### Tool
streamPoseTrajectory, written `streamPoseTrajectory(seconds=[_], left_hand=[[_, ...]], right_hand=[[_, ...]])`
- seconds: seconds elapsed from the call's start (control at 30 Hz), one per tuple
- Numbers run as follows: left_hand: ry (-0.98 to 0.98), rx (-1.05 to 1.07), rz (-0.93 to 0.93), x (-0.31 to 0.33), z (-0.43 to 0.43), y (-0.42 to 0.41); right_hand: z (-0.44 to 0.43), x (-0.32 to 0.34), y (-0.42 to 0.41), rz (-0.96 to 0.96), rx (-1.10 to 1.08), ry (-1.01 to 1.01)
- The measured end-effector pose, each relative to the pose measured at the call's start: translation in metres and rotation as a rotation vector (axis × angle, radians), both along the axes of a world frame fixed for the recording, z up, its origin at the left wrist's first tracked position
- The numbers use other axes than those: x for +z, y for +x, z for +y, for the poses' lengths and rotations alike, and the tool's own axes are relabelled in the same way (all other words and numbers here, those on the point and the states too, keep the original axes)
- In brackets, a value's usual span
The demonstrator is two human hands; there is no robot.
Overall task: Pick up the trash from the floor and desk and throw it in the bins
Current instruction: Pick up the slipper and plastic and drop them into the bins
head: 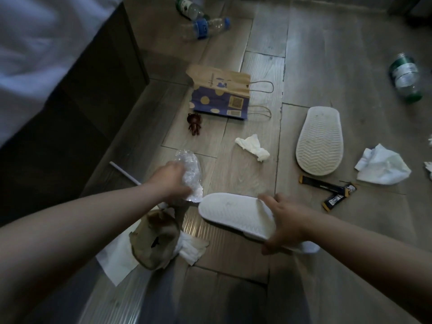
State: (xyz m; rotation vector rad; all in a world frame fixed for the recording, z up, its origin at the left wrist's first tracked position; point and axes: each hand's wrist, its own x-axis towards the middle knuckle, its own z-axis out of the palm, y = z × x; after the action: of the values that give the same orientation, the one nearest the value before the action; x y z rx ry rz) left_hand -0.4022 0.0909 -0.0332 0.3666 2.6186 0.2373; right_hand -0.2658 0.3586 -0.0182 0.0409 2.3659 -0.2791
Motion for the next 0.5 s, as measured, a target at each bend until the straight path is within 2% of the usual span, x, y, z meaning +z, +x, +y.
streamPoseTrajectory(seconds=[0.27,0.33,0.4,0.5], left_hand=[[0.321,0.078,-0.021,0.055,-0.037,0.044],[0.376,0.074,0.045,0.064,-0.055,0.064],[0.374,0.09,0.104,0.063,-0.074,0.083],[0.232,0.177,-0.027,0.041,-0.091,0.106]], right_hand=[[-0.011,-0.001,0.019,-0.069,-0.126,-0.092],[-0.013,0.0,0.019,-0.067,-0.143,-0.111],[-0.015,0.001,0.018,-0.045,-0.168,-0.133],[-0.019,0.003,0.016,-0.014,-0.203,-0.151]])
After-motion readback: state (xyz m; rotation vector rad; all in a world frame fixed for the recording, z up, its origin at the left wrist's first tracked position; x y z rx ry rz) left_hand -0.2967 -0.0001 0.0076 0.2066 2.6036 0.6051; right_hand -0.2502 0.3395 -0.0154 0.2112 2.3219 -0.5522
